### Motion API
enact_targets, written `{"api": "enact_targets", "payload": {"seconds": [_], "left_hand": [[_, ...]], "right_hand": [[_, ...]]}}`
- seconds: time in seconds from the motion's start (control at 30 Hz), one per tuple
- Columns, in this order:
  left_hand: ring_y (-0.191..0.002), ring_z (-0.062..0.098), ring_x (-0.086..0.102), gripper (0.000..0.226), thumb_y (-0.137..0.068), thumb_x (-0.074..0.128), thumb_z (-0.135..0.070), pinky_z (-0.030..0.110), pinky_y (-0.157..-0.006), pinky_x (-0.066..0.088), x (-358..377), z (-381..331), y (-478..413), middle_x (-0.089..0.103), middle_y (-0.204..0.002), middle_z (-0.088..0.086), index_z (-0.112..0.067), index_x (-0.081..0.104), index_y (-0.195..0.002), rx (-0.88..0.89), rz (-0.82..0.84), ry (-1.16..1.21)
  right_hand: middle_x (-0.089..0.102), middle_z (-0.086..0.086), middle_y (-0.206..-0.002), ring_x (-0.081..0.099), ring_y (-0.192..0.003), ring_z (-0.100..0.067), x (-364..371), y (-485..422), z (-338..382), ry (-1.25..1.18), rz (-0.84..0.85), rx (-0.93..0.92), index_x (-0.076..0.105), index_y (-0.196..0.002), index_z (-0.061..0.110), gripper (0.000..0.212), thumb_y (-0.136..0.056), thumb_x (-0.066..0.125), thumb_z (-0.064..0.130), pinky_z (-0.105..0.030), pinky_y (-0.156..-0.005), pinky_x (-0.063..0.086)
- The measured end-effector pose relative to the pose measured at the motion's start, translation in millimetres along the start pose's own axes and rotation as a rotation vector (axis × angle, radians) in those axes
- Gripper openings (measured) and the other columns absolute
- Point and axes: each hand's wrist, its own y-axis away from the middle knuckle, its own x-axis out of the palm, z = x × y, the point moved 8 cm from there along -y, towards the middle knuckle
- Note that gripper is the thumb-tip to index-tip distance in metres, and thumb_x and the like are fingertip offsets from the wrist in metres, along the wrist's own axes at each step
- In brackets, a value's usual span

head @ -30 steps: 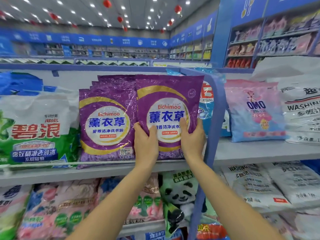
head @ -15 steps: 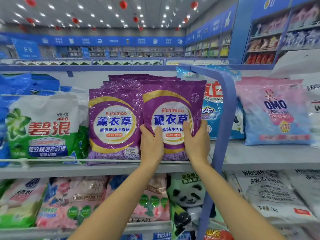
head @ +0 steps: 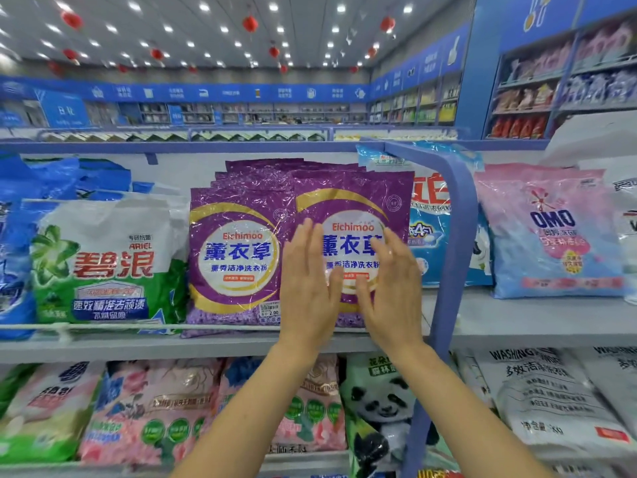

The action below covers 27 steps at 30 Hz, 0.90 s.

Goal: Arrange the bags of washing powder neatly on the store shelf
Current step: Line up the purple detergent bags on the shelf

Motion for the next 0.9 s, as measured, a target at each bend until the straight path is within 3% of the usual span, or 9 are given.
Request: {"api": "enact_targets", "payload": {"seconds": [0.07, 0.17, 0.27, 0.43, 0.57, 0.7, 0.8, 0.9], "left_hand": [[-0.14, 0.022, 0.017, 0.057, -0.1, 0.011, -0.043, 0.033, -0.116, 0.0, 23, 11, 4, 0.03, -0.151, 0.012, -0.009, 0.026, -0.143, 0.07, 0.193, -0.265], [-0.14, 0.018, 0.014, 0.062, -0.098, 0.005, -0.051, 0.04, -0.114, 0.002, 35, 28, 2, 0.027, -0.153, 0.006, -0.016, 0.025, -0.145, 0.048, 0.301, -0.388], [-0.141, 0.015, 0.01, 0.061, -0.097, 0.006, -0.053, 0.046, -0.112, 0.006, 38, 31, 1, 0.022, -0.155, 0.003, -0.021, 0.021, -0.147, 0.044, 0.327, -0.384], [-0.143, 0.012, 0.0, 0.063, -0.093, 0.004, -0.059, 0.045, -0.113, -0.004, 37, 32, 0, 0.007, -0.156, -0.002, -0.027, 0.008, -0.148, 0.046, 0.376, -0.343], [-0.144, 0.018, 0.003, 0.067, -0.092, 0.011, -0.063, 0.044, -0.114, 0.001, 11, 40, 2, 0.014, -0.156, 0.003, -0.027, 0.011, -0.148, 0.142, 0.359, -0.372], [-0.143, 0.026, 0.014, 0.068, -0.093, 0.007, -0.062, 0.042, -0.114, -0.003, -37, 85, 9, 0.021, -0.154, 0.01, -0.023, 0.018, -0.147, 0.042, 0.285, -0.464], [-0.142, 0.026, 0.013, 0.069, -0.093, 0.006, -0.061, 0.04, -0.113, -0.006, -56, 120, 16, 0.02, -0.155, 0.011, -0.023, 0.023, -0.147, -0.046, 0.306, -0.527], [-0.145, 0.024, 0.006, 0.074, -0.088, -0.002, -0.066, 0.039, -0.113, -0.008, -55, 138, 23, 0.006, -0.158, 0.007, -0.027, 0.013, -0.149, -0.096, 0.362, -0.492]], "right_hand": [[0.029, -0.014, -0.15, 0.024, -0.138, -0.025, 19, 4, 3, 0.121, 0.109, -0.084, 0.033, -0.138, 0.013, 0.05, -0.092, 0.039, 0.032, -0.038, -0.113, 0.02], [0.03, -0.012, -0.151, 0.02, -0.14, -0.026, 30, 1, -5, 0.235, 0.191, -0.03, 0.035, -0.141, 0.013, 0.055, -0.093, 0.032, 0.039, -0.04, -0.115, 0.019], [0.028, -0.009, -0.152, 0.02, -0.141, -0.029, 31, 1, -9, 0.278, 0.237, 0.017, 0.035, -0.142, 0.014, 0.06, -0.092, 0.027, 0.045, -0.042, -0.113, 0.019], [0.021, -0.005, -0.155, 0.015, -0.143, -0.028, 34, 2, -11, 0.319, 0.302, 0.046, 0.028, -0.146, 0.021, 0.061, -0.091, 0.023, 0.049, -0.048, -0.116, 0.009], [0.017, -0.006, -0.156, 0.014, -0.144, -0.027, 28, 0, -5, 0.353, 0.298, 0.052, 0.024, -0.146, 0.023, 0.063, -0.088, 0.028, 0.044, -0.052, -0.115, 0.007], [0.027, -0.011, -0.152, 0.019, -0.141, -0.028, 18, 2, 24, 0.358, 0.2, -0.033, 0.034, -0.142, 0.021, 0.056, -0.088, 0.033, 0.037, -0.054, -0.112, 0.006], [0.029, -0.01, -0.151, 0.021, -0.14, -0.027, 35, 14, 31, 0.409, 0.278, -0.028, 0.032, -0.143, 0.023, 0.055, -0.092, 0.028, 0.045, -0.054, -0.111, 0.004], [0.035, -0.01, -0.149, 0.028, -0.139, -0.029, 46, 20, 24, 0.471, 0.347, 0.013, 0.033, -0.142, 0.024, 0.057, -0.093, 0.022, 0.048, -0.053, -0.111, 0.007]]}}
